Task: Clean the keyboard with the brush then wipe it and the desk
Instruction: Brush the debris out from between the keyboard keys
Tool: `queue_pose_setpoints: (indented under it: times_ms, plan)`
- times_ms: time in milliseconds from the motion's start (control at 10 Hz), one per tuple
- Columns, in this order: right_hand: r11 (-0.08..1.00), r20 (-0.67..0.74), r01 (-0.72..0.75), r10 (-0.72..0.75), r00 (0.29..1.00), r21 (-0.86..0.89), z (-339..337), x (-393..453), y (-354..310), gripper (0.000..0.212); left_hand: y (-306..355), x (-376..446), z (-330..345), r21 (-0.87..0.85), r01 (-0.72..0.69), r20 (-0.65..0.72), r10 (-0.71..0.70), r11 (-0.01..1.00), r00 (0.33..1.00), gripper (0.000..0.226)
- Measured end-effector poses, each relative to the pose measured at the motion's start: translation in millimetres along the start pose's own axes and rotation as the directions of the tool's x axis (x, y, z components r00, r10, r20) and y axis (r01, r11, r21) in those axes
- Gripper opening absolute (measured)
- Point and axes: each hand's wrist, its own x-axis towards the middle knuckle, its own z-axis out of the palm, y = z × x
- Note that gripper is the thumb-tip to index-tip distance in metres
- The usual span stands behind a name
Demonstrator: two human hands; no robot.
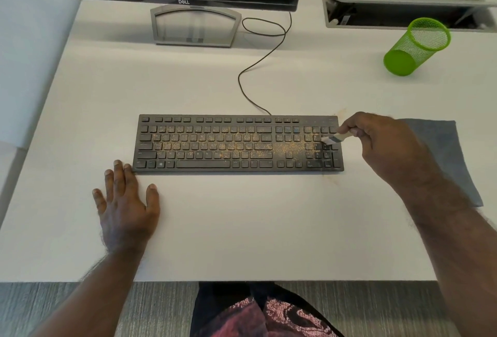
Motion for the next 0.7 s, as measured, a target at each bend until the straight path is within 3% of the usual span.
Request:
queue_pose_setpoints:
  times_ms: [500, 700]
  plan:
    - [1.0, 0.028, -0.012, 0.012, 1.0, 0.021, -5.1, -2.1, 1.7, 0.028, -1.2, 0.2, 0.7, -0.01, 0.006, -0.003, -0.006, 1.0, 1.0, 0.081]
    - [0.978, -0.235, -0.126, 0.163, 0.958, 0.164, -4.1, 3.0, 1.7, 0.022, -1.4, 0.7, 1.5, -0.008, 0.003, -0.004, -0.003, 1.0, 1.0, 0.08]
